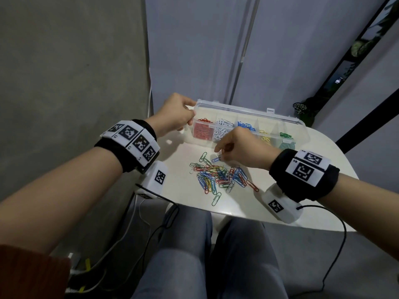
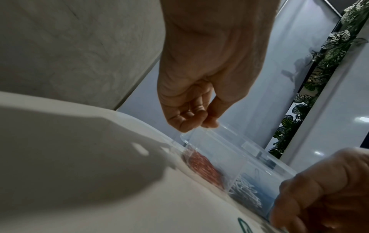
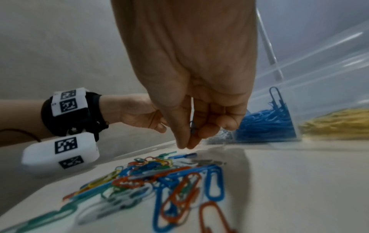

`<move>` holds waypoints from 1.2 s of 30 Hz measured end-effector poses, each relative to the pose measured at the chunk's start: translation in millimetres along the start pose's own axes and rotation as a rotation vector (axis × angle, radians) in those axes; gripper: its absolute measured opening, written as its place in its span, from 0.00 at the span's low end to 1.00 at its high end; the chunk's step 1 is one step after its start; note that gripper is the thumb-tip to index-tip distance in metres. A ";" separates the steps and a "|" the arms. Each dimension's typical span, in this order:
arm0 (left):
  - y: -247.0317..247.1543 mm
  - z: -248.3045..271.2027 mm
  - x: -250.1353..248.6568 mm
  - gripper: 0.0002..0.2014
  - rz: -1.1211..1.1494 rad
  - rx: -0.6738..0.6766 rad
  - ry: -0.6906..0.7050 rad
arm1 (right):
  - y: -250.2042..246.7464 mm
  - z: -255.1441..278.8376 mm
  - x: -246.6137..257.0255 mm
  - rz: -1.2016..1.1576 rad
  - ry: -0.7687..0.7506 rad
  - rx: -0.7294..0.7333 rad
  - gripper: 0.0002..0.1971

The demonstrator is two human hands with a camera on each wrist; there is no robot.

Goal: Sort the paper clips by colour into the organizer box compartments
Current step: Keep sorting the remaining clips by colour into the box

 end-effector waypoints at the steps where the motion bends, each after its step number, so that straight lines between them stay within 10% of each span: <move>1: 0.1 0.0 0.0 0.19 0.001 0.001 0.000 | 3.0 -1.2 0.1 0.019 -0.003 0.008 0.11; 12: 1.0 -1.4 2.6 0.19 0.011 0.000 -0.008 | 11.4 4.4 6.6 0.161 -0.007 0.037 0.03; 23: 1.0 -0.5 0.9 0.19 0.012 0.000 -0.009 | -112.4 -2.0 -38.0 -0.189 0.179 -0.350 0.05; 30: 1.3 -0.5 1.7 0.19 0.012 0.002 -0.016 | -101.9 9.2 -31.5 -0.154 0.090 -0.304 0.10; 36: 0.7 -0.9 2.2 0.19 0.009 -0.004 -0.011 | -22.6 36.7 -35.3 0.161 0.178 0.029 0.13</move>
Point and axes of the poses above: each hand's wrist, its own z-axis away from the middle knuckle, its own y-axis out of the palm, x = y × z, the point moved 9 cm from there along -z, towards the middle knuckle, and after that the axes turned 12 degrees about y, right-handed, at the moved point
